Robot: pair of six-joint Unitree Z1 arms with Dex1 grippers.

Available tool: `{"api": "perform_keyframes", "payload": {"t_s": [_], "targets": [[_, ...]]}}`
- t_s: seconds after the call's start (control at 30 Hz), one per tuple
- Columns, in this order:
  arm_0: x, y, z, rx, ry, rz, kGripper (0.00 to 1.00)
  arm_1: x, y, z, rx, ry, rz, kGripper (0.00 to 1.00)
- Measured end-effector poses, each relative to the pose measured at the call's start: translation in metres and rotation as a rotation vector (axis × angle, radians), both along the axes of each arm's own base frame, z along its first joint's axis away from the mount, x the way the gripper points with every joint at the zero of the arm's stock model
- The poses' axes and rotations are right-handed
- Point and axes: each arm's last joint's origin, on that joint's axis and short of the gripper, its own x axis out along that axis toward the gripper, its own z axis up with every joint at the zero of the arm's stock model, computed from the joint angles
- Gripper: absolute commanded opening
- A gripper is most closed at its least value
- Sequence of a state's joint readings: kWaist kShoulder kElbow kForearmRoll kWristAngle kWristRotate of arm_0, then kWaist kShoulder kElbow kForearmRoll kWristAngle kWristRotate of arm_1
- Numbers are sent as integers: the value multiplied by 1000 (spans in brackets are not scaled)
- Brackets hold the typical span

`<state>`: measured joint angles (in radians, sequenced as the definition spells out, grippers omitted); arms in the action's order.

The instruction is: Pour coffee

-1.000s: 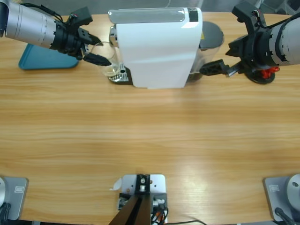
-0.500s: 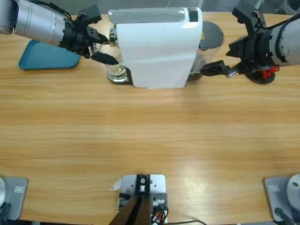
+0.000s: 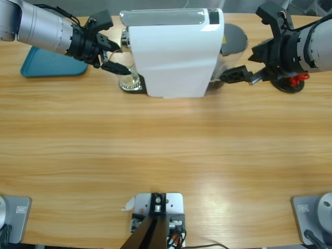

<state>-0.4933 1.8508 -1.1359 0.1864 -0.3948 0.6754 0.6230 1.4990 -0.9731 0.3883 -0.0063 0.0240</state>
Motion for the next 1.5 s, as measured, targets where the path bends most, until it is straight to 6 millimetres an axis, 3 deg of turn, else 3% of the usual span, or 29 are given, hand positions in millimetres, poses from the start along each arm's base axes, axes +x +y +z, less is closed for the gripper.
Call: {"api": "perform_keyframes", "payload": {"t_s": [0.5,0.53,0.57,0.6,0.63,1.2,1.33,1.5], "targets": [[0,0,-3,3,8,1,459,0,0,0,0,0,0,1000],[0,0,-3,4,8,1,528,0,0,0,0,0,0,1000],[0,0,-3,4,8,1,774,0,0,0,0,0,0,1000],[0,0,-3,4,8,1,957,0,0,0,0,0,0,1000],[0,0,-3,4,8,1,997,0,0,0,0,0,0,1000],[3,6,-1,-9,24,44,1000,0,1,0,10,4,8,1000],[6,16,5,-20,11,74,1000,0,1,0,11,4,8,1000],[-4,43,31,-57,-37,146,1000,-2,1,2,12,26,19,1000]]}}
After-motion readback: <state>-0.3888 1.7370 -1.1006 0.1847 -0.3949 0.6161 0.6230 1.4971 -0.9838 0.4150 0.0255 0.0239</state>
